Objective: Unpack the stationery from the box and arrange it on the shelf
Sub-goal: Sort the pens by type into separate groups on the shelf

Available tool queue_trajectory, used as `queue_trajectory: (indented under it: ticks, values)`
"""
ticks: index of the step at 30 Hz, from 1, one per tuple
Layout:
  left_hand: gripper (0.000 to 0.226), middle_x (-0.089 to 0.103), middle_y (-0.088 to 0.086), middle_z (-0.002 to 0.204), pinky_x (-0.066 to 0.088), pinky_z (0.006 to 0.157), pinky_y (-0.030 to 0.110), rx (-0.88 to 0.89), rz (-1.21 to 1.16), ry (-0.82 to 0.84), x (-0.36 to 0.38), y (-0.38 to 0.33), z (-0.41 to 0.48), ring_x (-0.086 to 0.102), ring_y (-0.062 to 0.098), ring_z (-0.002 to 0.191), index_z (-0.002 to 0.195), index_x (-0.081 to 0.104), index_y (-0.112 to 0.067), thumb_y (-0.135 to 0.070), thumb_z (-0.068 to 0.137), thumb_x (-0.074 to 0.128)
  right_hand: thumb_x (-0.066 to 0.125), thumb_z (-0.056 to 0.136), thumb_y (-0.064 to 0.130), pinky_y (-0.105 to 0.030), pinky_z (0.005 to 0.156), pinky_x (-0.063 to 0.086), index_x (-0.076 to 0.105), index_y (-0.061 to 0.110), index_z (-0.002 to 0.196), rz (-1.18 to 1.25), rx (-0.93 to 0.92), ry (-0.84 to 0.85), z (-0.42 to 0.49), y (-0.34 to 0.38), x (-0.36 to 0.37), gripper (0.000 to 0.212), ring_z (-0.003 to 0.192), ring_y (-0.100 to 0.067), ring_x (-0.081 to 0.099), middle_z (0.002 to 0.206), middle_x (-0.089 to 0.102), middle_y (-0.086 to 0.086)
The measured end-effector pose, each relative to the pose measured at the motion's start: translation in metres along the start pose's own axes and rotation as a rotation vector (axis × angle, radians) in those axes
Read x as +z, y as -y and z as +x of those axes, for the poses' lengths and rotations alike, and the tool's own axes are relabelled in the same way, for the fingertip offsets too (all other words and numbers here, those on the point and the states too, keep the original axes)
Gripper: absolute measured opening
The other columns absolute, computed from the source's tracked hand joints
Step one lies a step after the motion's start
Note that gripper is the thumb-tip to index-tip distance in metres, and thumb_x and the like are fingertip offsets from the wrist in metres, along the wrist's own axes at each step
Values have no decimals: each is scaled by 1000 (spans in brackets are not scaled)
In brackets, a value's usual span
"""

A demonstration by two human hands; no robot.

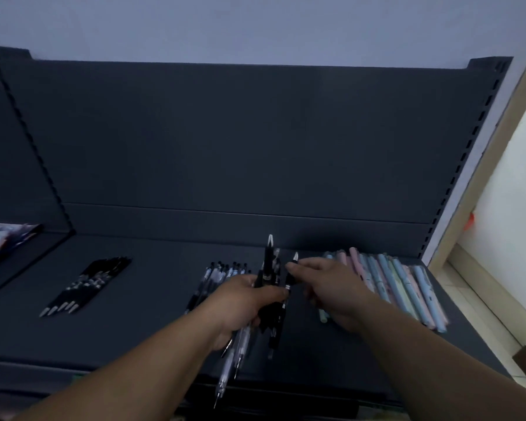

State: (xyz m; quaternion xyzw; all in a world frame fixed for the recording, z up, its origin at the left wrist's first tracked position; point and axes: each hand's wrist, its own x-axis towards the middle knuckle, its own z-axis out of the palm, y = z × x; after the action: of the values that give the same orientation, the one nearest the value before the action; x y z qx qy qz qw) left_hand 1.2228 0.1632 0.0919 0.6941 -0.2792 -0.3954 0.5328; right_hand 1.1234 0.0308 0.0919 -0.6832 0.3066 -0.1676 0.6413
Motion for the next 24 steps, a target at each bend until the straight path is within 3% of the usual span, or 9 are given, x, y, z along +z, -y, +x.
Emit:
queue_trajectory:
  ticks: [8, 10, 14, 19, 22, 24]
  values:
    - [29, 75, 2, 85, 39, 46, 19, -49, -30, -173, -112, 22, -7, 55, 15, 63, 97, 71, -11, -34, 80, 73, 60, 94, 19, -24, 54, 43, 62, 13, 86, 148, 72, -71, 32, 3, 77, 11, 58, -10, 56, 77, 65, -2]
    - [26, 73, 0, 76, 37, 44, 19, -55, -33, -180, -137, 28, -9, 49, 12, 54, 92, 69, -11, -33, 79, 74, 58, 95, 17, -26, 57, 46, 63, 12, 95, 167, 71, -71, 39, 6, 101, 7, 59, -11, 57, 81, 65, -3]
    - [26, 68, 2, 68, 35, 41, 17, -47, -52, -204, -184, 33, -9, 44, 10, 45, 92, 69, -8, -31, 80, 74, 57, 95, 14, -28, 60, 49, 58, 23, 115, 147, 15, -129, 54, 17, 141, 22, 65, -15, 58, 92, 61, -2]
    - [30, 65, -1, 68, 37, 42, 17, -24, -42, -263, -244, 41, -10, 46, 10, 46, 93, 68, -10, -35, 79, 76, 62, 93, 15, -25, 56, 49, 62, 13, 95, 107, -13, -256, 67, 25, 192, 3, 63, -14, 59, 84, 64, -6]
    - [29, 68, 4, 76, 38, 45, 21, -12, -77, -300, -283, 49, -12, 48, 11, 49, 93, 68, -12, -34, 78, 76, 69, 87, 17, -28, 63, 53, 63, 9, 82, 96, -26, -360, 72, 22, 225, 11, 65, -16, 63, 75, 70, -8]
    - [23, 68, -3, 68, 38, 46, 22, -7, -92, -319, -306, 54, -15, 51, 7, 44, 89, 69, -13, -32, 78, 76, 72, 83, 16, -32, 67, 52, 62, 9, 75, 9, -33, -389, 72, 18, 247, 15, 65, -16, 63, 71, 70, -8]
